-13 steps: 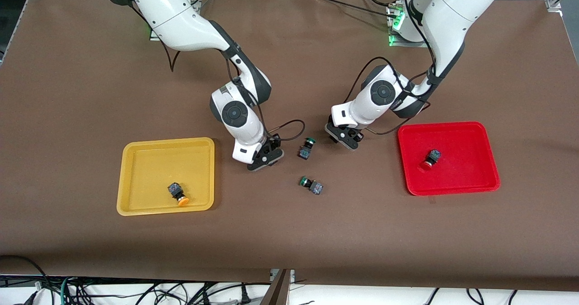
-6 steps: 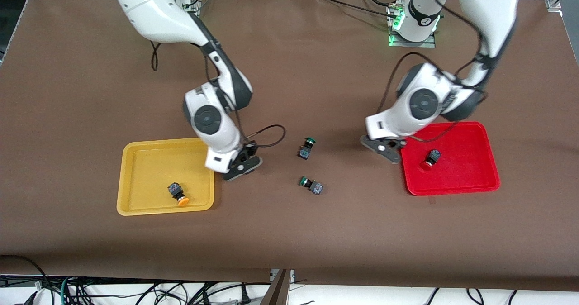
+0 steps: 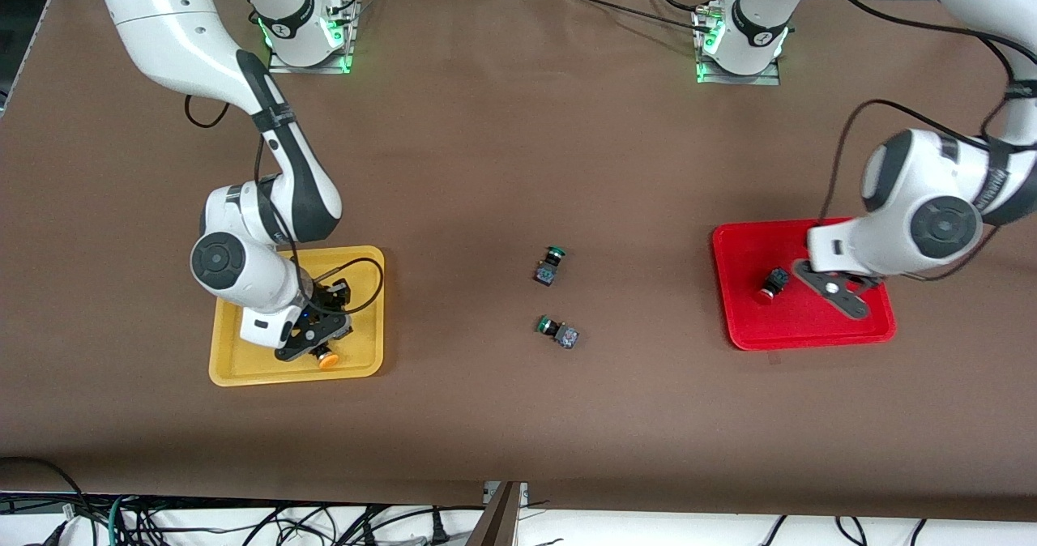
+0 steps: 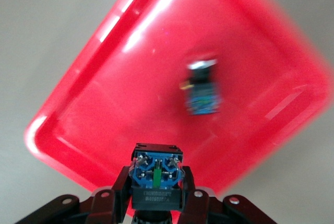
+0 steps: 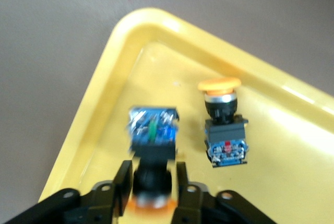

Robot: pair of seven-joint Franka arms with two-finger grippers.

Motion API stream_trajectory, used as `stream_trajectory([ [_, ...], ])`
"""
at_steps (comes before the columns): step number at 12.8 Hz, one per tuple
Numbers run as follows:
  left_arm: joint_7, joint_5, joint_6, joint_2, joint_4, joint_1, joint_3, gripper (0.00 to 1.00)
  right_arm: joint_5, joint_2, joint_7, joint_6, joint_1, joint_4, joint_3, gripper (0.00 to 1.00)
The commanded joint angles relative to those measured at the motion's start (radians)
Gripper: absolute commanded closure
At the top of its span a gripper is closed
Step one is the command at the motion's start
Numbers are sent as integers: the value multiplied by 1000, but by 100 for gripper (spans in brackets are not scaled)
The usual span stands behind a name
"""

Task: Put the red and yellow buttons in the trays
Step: 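Place the yellow button in the yellow tray while the left gripper places red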

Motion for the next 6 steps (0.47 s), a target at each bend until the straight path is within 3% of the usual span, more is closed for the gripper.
stream_trajectory([
  [1, 41, 94, 110, 86, -13, 60, -20, 96, 14, -78, 155, -100, 10, -9, 20, 0],
  [3, 42, 99, 137, 114, -21, 68, -20, 56, 6, -154, 223, -177, 18, 7, 22, 0],
  [4, 42, 99, 138, 128, -21, 75, -20, 50, -1, -188, 246, -237, 19, 33, 22, 0],
  [6, 45, 100, 135, 123, -15, 79, -22, 0, -4, -269, 303, -334, 19, 77, 20, 0],
])
